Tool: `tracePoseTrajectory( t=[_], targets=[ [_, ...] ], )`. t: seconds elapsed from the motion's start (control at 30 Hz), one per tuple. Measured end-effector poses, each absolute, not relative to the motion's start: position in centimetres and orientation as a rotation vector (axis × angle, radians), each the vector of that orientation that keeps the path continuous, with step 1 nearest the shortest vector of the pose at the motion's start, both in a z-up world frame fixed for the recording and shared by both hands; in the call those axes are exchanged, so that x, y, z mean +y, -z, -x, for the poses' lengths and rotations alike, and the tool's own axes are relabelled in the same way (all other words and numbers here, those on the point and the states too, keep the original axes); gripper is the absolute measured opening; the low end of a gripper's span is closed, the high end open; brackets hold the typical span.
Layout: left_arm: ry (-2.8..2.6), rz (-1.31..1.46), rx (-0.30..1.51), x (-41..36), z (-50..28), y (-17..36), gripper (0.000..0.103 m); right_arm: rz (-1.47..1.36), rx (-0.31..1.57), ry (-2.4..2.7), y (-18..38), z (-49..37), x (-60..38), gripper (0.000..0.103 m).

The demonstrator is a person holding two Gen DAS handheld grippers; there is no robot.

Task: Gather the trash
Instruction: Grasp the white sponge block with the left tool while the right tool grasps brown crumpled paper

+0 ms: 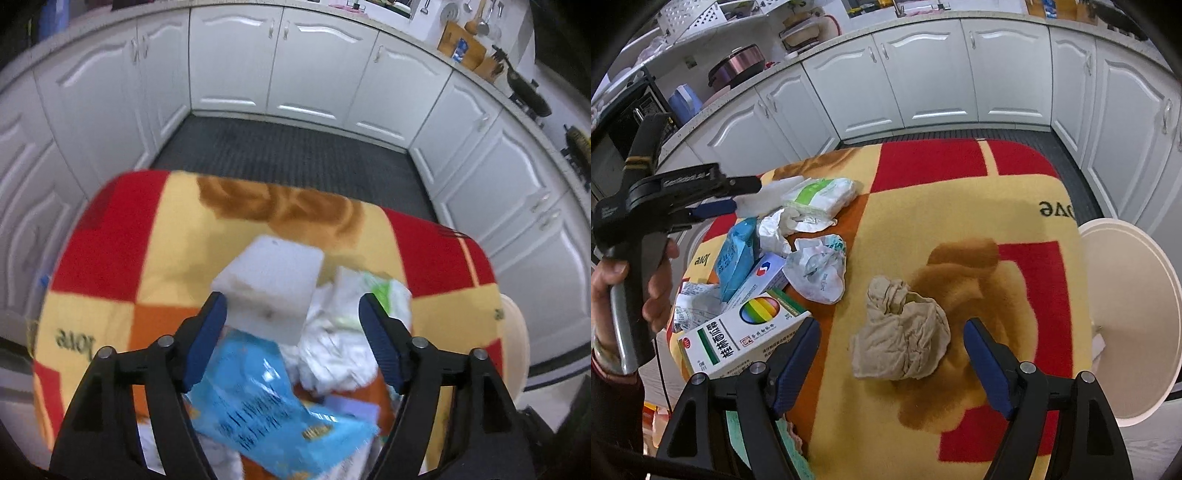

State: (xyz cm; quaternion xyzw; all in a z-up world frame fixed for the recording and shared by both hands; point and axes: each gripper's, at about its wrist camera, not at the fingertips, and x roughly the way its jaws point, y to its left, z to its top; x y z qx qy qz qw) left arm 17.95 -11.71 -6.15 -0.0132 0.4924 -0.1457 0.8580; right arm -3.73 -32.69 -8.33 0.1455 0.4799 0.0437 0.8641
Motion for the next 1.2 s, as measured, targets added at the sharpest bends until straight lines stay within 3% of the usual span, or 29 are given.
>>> tracePoseTrajectory(
  t=[0.37,0.67,1.2],
  targets=[
    [0.257,0.037,1.044,-9.6,-20.1,6.9,0.074,-0.314,1.028,-0.102,8.8,2.8,-32.6,0.078],
    [0.258,0.241,1.069,-4.8,-20.9,7.2,0.074,-0.318,1.027,-0.103,8.6,2.6,-32.5,0.078],
    [0.258,0.333,1.119,-5.5,-21.2,9.6,0.076,-0.335,1.027,-0.105,8.9,2.3,-32.4,0.079]
  ],
)
